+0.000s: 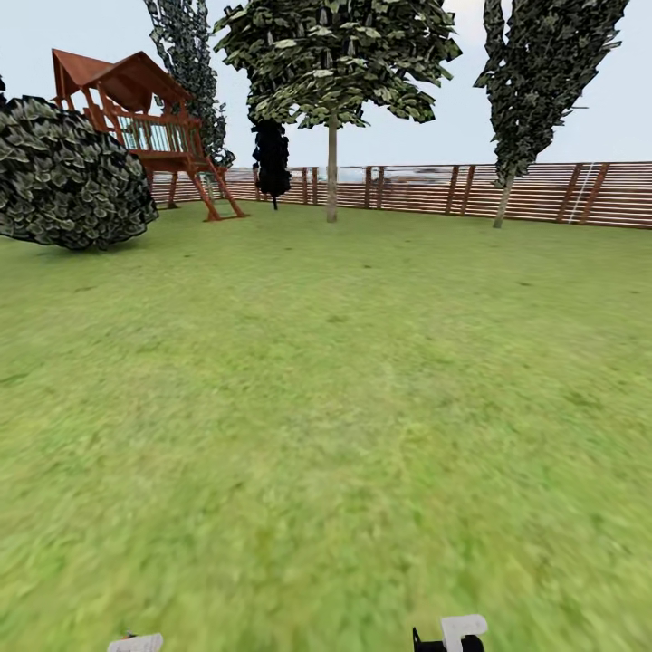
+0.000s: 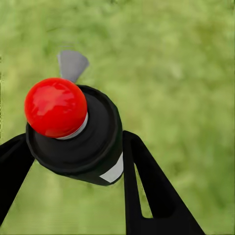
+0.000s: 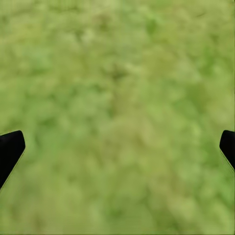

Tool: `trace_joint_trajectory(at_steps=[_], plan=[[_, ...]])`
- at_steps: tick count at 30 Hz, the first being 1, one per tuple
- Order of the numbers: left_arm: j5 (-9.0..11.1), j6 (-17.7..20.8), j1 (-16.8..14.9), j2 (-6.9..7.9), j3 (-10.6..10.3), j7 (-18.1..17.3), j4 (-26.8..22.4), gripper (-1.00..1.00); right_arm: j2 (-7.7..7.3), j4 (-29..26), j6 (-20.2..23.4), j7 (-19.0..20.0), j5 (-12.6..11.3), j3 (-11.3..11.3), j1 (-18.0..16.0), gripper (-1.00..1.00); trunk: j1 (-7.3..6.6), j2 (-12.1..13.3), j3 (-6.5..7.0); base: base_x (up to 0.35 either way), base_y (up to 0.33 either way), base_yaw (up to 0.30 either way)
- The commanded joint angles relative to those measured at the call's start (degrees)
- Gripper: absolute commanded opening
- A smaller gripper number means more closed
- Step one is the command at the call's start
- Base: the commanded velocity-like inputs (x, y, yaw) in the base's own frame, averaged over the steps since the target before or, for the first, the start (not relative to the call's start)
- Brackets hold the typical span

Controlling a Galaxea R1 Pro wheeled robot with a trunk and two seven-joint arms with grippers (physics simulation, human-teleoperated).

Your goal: In the garden, pick up the pesticide atomizer on the floor and spray pesticide onto both trees until each tree trunk is fully covered.

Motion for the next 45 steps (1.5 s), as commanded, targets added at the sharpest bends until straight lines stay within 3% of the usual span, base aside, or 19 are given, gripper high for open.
trace_joint_trajectory(at_steps=[1,8,45], plan=[[0.0,-0.1,0.0,0.02,0.6,-0.4,-0.2,-1.00,0.01,0.1,0.0,-0.6,0.3,0.4,0.0,1.00,0.03,0.0,-0.05,0.339,0.000,0.000],[2.9,0.0,0.1,0.25,0.4,-0.4,-0.3,-1.00,0.01,0.1,-0.1,-0.6,0.3,0.5,0.0,1.00,0.03,0.0,-0.05,0.339,0.000,0.000],[3.0,0.0,0.2,0.45,0.2,-0.2,0.3,-1.00,0.01,0.1,0.0,-0.6,0.3,0.5,0.0,1.00,0.03,0.0,-0.05,0.340,0.000,0.000]])
